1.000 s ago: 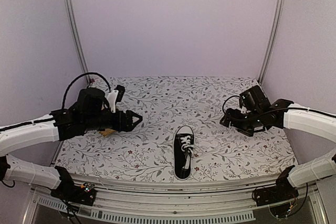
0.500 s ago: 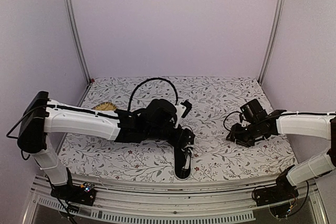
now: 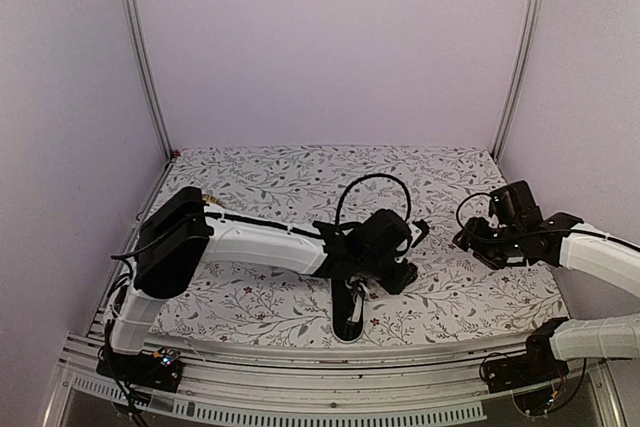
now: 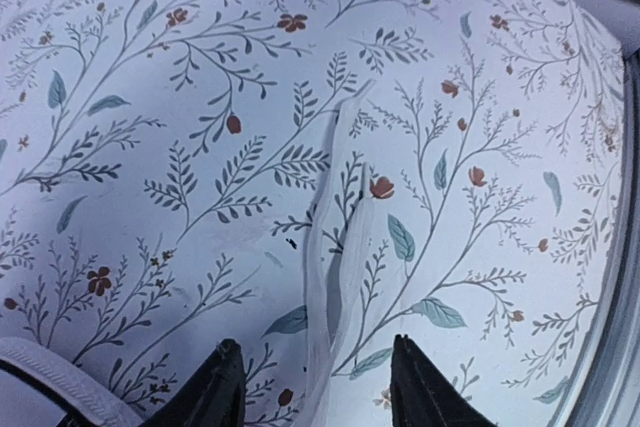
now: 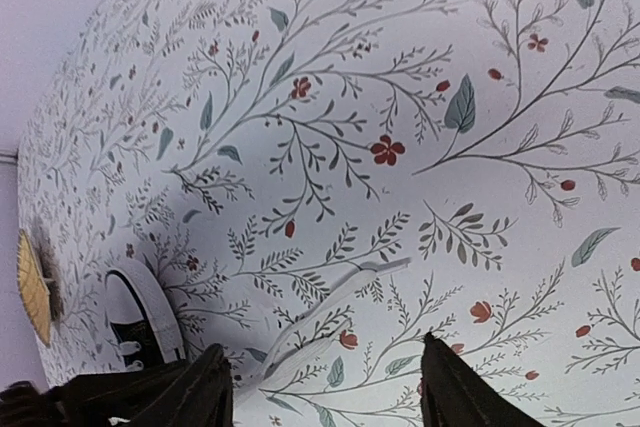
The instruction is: Tie the shoes
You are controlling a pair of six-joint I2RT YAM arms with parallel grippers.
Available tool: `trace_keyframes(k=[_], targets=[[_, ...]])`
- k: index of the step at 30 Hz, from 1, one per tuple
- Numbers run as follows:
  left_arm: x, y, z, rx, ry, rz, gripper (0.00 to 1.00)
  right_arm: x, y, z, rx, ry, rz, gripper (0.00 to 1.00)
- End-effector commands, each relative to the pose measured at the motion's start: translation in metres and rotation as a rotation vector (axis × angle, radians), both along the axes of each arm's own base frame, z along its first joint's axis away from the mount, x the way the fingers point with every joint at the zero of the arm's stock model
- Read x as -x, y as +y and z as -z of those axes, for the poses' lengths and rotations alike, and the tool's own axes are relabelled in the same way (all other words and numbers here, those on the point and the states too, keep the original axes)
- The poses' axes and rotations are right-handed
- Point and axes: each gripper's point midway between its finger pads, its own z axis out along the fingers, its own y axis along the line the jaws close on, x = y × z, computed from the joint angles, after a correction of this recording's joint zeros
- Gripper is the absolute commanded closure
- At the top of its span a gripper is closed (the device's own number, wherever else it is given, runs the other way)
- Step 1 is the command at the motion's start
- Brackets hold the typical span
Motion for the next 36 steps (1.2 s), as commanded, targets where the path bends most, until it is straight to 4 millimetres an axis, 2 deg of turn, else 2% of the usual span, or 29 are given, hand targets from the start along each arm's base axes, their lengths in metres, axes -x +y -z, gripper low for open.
trace_keyframes(k=[1,3,7,16,21,24,27,31,33,36], targets=[[0.006,-0.010,0.022,-0.074,0.009,0.042,0.51,0.000,-0.019,-0.028,0.021,-0.092,0.074,0.31],[0.004,-0.011,0.034,-0.106,0.011,0.038,0.51,0.002,-0.021,-0.035,0.008,-0.114,0.077,0.27],[0.002,-0.008,0.049,-0.147,0.014,0.023,0.58,0.007,-0.021,-0.041,-0.010,-0.132,0.070,0.27],[0.016,-0.009,0.060,-0.175,0.012,0.054,0.67,0.011,-0.021,-0.033,-0.008,-0.113,0.061,0.27],[0.020,-0.008,0.061,-0.187,0.015,0.045,0.82,0.010,-0.021,-0.033,0.007,-0.117,0.053,0.27],[0.022,-0.008,0.054,-0.180,0.009,0.045,0.91,0.011,-0.021,-0.034,0.010,-0.120,0.047,0.27],[0.020,-0.009,0.037,-0.159,-0.012,0.022,0.99,0.011,-0.019,-0.037,0.001,-0.129,0.030,0.27],[0.011,-0.005,0.004,-0.102,-0.055,-0.042,1.00,0.013,-0.014,-0.043,-0.002,-0.150,-0.021,0.27],[0.007,-0.001,-0.020,-0.061,-0.071,-0.078,1.00,0.015,-0.011,-0.047,-0.007,-0.162,-0.053,0.27],[0.008,0.008,-0.045,-0.005,-0.063,-0.102,1.00,0.019,0.000,-0.054,-0.052,-0.178,-0.113,0.25]])
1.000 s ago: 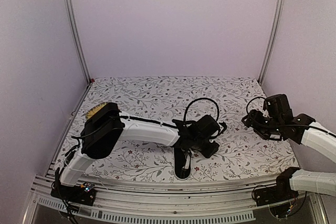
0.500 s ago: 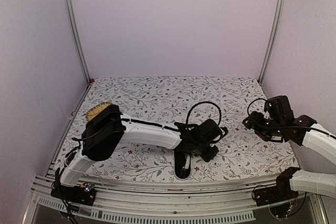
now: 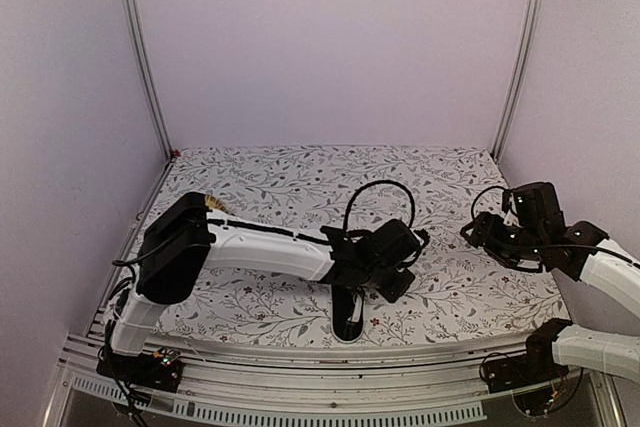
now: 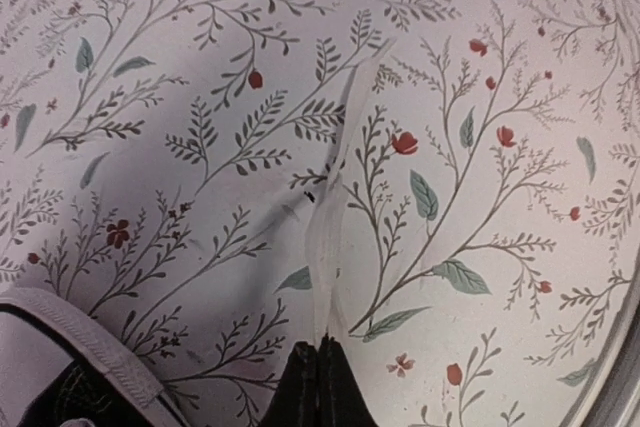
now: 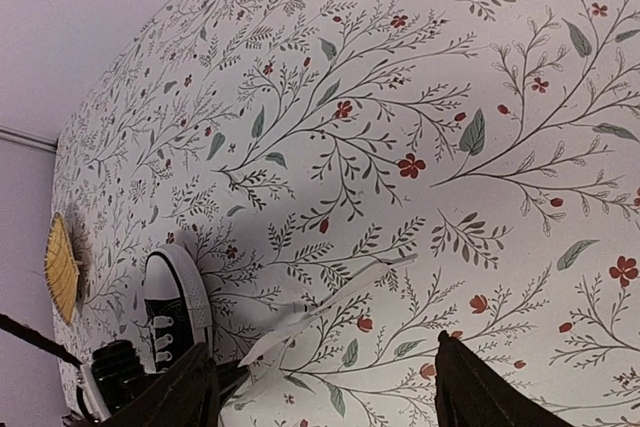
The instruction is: Tie the shoes
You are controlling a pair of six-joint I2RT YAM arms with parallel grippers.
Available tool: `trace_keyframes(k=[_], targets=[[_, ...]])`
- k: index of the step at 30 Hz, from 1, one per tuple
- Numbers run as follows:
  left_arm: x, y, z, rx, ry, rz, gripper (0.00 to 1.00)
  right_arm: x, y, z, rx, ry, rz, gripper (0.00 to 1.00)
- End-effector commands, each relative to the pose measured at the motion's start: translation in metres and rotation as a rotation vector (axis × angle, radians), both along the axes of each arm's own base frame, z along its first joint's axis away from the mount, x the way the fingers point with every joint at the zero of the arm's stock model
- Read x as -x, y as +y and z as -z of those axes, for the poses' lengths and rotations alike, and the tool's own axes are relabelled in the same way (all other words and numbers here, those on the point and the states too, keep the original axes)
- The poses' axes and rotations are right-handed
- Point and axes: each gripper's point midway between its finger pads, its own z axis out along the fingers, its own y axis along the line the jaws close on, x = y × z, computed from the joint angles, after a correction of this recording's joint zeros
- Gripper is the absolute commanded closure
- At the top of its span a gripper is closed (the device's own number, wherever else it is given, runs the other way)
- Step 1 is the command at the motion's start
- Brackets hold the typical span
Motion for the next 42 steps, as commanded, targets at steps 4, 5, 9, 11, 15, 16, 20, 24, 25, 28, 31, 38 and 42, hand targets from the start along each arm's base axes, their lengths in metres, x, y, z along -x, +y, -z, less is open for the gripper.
trace_keyframes(k=[4,5,9,11,15,16,20,24,25,28,31,38,42], targets=[[0.006,0.016,-0.094,0.237,0.011,-0.056,1.00,0.016,0.047,-0.022,-0.193,-0.060,-0.258,0.23],[0.008,0.020,-0.099,0.260,0.019,-0.058,1.00,0.019,0.057,-0.026,-0.245,-0.075,-0.303,0.23],[0.025,0.035,-0.117,0.351,0.087,0.015,1.00,0.035,0.089,-0.032,-0.459,-0.112,-0.451,0.24],[0.031,0.039,-0.123,0.389,0.111,0.035,1.00,0.040,0.100,-0.038,-0.534,-0.135,-0.494,0.20],[0.037,0.050,-0.134,0.432,0.104,0.048,1.00,0.044,0.115,-0.041,-0.572,-0.127,-0.508,0.16],[0.036,0.054,-0.136,0.436,0.093,0.038,1.00,0.043,0.116,-0.040,-0.574,-0.122,-0.500,0.16],[0.010,0.091,-0.129,0.423,0.070,-0.129,1.00,0.037,0.114,-0.017,-0.530,-0.048,-0.422,0.17],[-0.018,0.142,-0.128,0.472,0.078,-0.301,1.00,0.027,0.095,0.018,-0.339,0.053,-0.279,0.22],[-0.023,0.154,-0.127,0.485,0.081,-0.330,1.00,0.025,0.088,0.026,-0.273,0.084,-0.245,0.24],[-0.033,0.186,-0.115,0.522,0.126,-0.381,1.00,0.018,0.066,0.042,-0.084,0.171,-0.154,0.28],[-0.036,0.201,-0.111,0.558,0.154,-0.392,1.00,0.010,0.054,0.054,0.043,0.233,-0.101,0.29],[-0.037,0.212,-0.109,0.568,0.154,-0.395,1.00,-0.008,0.077,0.082,0.141,0.322,-0.129,0.32],[-0.036,0.210,-0.109,0.573,0.162,-0.377,1.00,-0.013,0.093,0.099,0.198,0.366,-0.143,0.34]])
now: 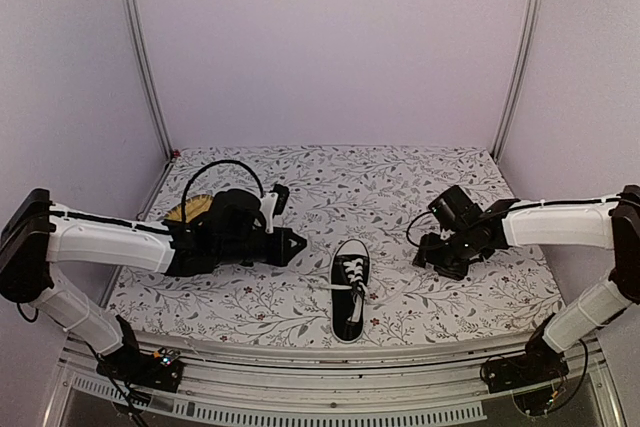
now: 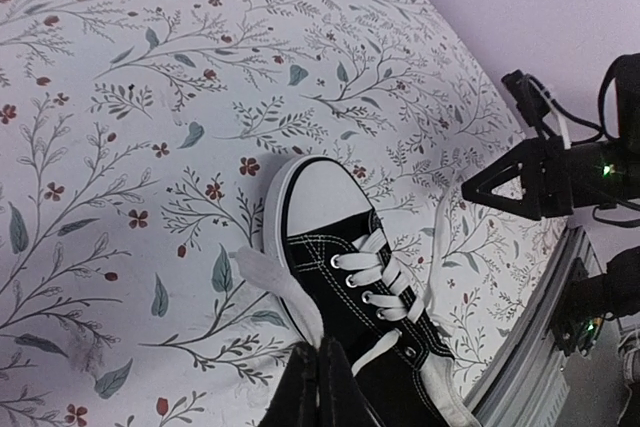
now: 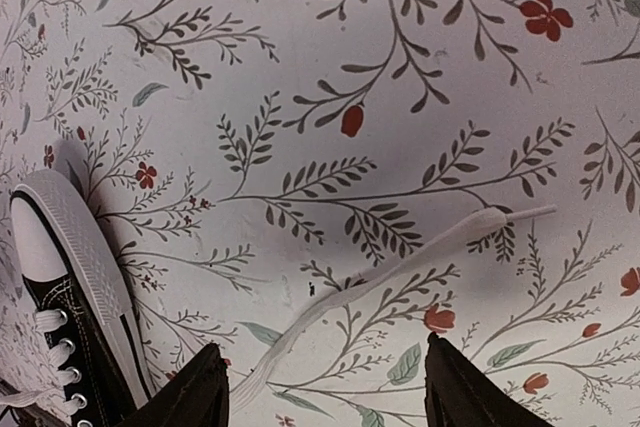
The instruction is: Tie the shoes
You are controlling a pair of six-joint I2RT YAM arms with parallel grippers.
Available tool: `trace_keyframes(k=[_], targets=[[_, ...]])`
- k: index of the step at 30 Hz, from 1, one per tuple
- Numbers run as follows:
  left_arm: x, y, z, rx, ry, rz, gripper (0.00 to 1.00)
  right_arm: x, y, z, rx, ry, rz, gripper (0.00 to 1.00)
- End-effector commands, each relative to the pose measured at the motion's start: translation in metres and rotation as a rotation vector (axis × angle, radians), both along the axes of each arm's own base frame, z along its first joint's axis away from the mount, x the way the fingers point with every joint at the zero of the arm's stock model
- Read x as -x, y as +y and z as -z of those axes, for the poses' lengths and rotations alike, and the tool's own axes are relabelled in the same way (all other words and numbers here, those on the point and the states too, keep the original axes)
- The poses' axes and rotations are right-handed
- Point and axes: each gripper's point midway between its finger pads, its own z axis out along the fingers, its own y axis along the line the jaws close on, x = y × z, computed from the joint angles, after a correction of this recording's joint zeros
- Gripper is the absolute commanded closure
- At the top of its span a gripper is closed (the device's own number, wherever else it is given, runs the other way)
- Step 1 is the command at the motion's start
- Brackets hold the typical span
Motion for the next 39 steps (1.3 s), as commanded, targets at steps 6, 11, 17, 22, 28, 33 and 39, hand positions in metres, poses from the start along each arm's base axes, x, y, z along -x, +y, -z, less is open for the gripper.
trace_keyframes(k=[6,11,17,22,28,33,39], targets=[[0.000,-0.004,-0.016,0.063,-0.026,0.031,1.00,-0.001,0.021,0.024,0.169,0.062,-0.019,0.36],[0.003,-0.007,-0.017,0.073,-0.034,0.057,1.00,0.004,0.024,0.036,0.179,0.089,-0.010,0.41],[0.012,-0.018,-0.026,0.118,-0.072,0.153,1.00,0.004,0.028,0.047,0.157,0.091,-0.002,0.77],[0.022,-0.036,-0.029,0.148,-0.103,0.278,1.00,-0.001,0.030,0.031,0.103,0.033,0.020,0.98],[0.023,-0.064,-0.015,0.152,-0.068,0.381,1.00,-0.021,0.039,-0.057,-0.054,-0.220,0.002,0.98],[0.020,-0.087,-0.004,0.174,-0.038,0.446,1.00,-0.025,0.058,-0.130,-0.234,-0.420,-0.103,0.98],[0.016,-0.106,0.007,0.187,-0.009,0.498,1.00,-0.017,0.093,-0.176,-0.396,-0.527,-0.289,0.98]])
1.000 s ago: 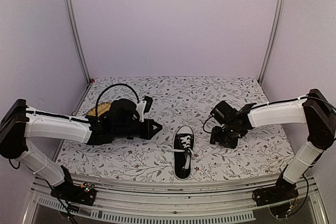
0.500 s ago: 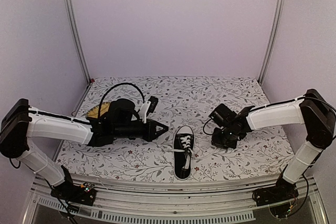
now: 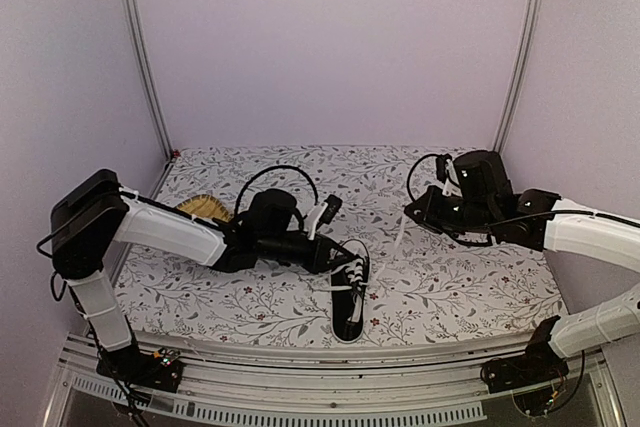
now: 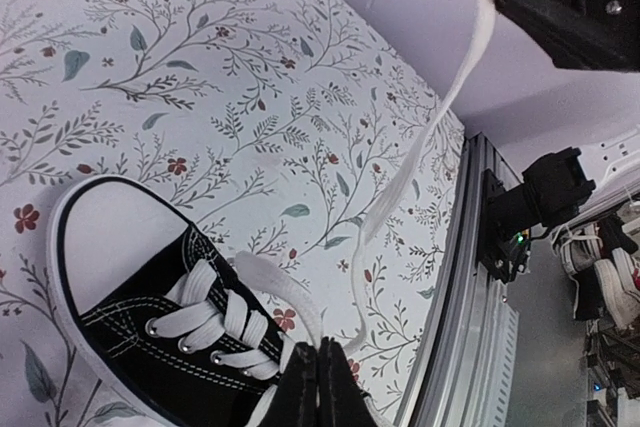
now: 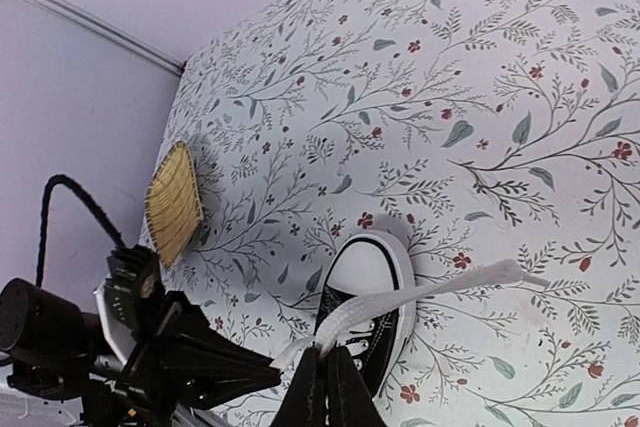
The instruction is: Tie the shoes
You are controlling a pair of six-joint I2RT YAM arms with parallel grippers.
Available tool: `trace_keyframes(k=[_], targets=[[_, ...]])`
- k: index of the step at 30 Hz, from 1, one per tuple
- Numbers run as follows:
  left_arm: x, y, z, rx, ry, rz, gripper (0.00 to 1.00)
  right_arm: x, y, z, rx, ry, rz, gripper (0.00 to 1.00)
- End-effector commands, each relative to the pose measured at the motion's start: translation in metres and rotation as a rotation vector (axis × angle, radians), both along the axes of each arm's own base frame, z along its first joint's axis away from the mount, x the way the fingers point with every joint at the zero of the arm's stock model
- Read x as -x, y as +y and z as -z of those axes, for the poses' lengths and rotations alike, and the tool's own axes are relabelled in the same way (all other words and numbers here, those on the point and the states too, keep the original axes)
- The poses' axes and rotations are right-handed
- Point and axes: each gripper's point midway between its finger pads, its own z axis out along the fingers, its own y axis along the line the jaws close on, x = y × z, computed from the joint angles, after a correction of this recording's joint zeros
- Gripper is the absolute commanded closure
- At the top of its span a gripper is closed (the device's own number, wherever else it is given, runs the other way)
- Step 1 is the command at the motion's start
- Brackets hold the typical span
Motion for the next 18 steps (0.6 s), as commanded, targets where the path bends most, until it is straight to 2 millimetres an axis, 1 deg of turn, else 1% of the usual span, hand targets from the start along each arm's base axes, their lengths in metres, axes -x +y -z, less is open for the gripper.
trace_keyframes(k=[1,5,9,11,13,14,15,18], targets=[[-0.005,-0.017,-0.010,0.054,-0.022,0.065,1.00,0.004,0.031,-0.029,-0.082,-0.107,-0.169,0.98],[-0.006,-0.025,0.000,0.049,-0.007,0.087,1.00,0.000,0.044,-0.040,-0.118,-0.136,-0.209,0.98],[-0.005,-0.030,0.009,0.042,0.009,0.112,1.00,-0.007,0.054,-0.046,-0.131,-0.155,-0.225,0.98],[-0.003,-0.032,0.014,0.038,0.018,0.124,1.00,-0.011,0.058,-0.044,-0.126,-0.153,-0.225,0.98],[-0.003,-0.033,0.012,0.043,0.018,0.132,1.00,-0.013,0.061,-0.044,-0.126,-0.156,-0.230,0.98],[-0.002,-0.034,0.028,0.020,0.040,0.136,1.00,-0.015,0.063,-0.044,-0.130,-0.158,-0.232,0.98],[-0.002,-0.034,0.032,0.015,0.048,0.140,1.00,-0.016,0.064,-0.045,-0.132,-0.162,-0.234,0.98],[0.000,-0.036,0.035,0.019,0.059,0.155,0.99,-0.019,0.066,-0.044,-0.126,-0.163,-0.230,0.98]])
